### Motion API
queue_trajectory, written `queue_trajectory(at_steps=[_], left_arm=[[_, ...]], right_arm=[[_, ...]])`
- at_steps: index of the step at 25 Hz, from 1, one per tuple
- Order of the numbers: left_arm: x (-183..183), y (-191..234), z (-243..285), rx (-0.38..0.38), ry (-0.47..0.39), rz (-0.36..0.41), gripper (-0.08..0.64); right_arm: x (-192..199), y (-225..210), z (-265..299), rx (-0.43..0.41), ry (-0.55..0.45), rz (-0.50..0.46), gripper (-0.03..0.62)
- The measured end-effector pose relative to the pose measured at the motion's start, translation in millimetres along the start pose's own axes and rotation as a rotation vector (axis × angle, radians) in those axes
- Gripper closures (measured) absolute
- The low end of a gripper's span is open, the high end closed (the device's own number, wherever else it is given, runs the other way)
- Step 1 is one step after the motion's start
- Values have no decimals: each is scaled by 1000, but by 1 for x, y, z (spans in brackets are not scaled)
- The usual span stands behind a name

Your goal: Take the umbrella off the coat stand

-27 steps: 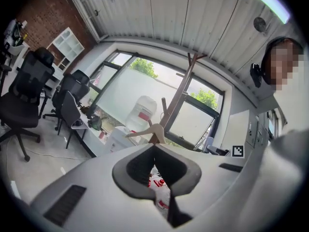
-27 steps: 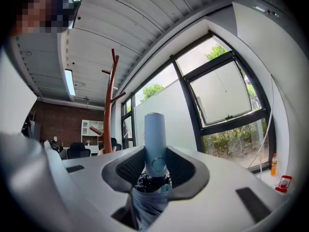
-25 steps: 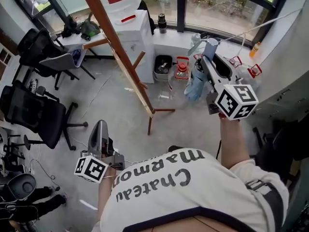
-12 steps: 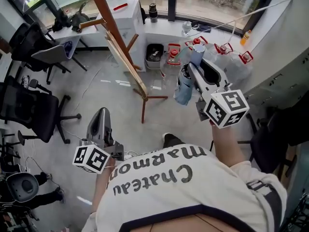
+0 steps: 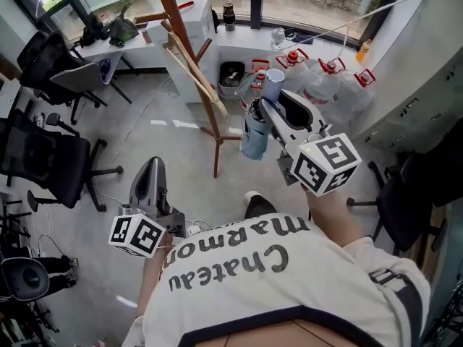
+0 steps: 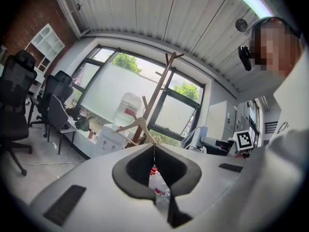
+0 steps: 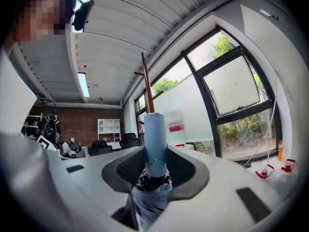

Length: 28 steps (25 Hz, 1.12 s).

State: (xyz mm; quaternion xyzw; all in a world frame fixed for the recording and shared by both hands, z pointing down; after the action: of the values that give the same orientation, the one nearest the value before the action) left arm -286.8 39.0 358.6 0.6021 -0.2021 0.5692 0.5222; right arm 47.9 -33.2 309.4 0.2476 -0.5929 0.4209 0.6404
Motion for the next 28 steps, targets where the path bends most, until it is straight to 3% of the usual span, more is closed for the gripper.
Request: queue_trajectory(at_steps=[15,28], left_arm=[[5,14,-55,18,-24,4,536],[6,16,-70,18,-34,9,536]], right_arm=[[14,58,-21,21,9,-51,440],[21,70,-31,26,20,-49,440]])
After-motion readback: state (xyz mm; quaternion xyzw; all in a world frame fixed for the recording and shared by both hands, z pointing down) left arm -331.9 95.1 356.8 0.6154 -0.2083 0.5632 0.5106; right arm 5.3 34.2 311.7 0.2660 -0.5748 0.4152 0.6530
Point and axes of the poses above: the fingertips, and each gripper's own axes: z forward along the fingers, y to its left, x out of its underside, the point moved 9 cm from there along -z, backward along the fingers, and after that the axes turned 10 degrees about y, right-handed, at the moved point
